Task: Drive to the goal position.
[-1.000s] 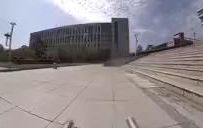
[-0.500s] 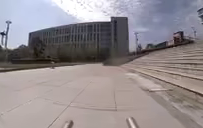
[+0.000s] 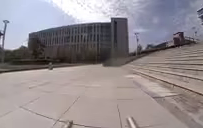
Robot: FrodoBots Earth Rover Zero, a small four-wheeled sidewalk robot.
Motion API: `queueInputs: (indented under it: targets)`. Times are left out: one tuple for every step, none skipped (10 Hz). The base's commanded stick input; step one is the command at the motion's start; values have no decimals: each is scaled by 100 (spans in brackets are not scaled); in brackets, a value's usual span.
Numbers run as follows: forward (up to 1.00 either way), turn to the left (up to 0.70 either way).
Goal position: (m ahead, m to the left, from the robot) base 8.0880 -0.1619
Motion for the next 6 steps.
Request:
queueInputs:
  targets:
    - [70,0]
    - [70,0]
    - [70,0]
    - [70,0]
    - [70,0]
    - [70,0]
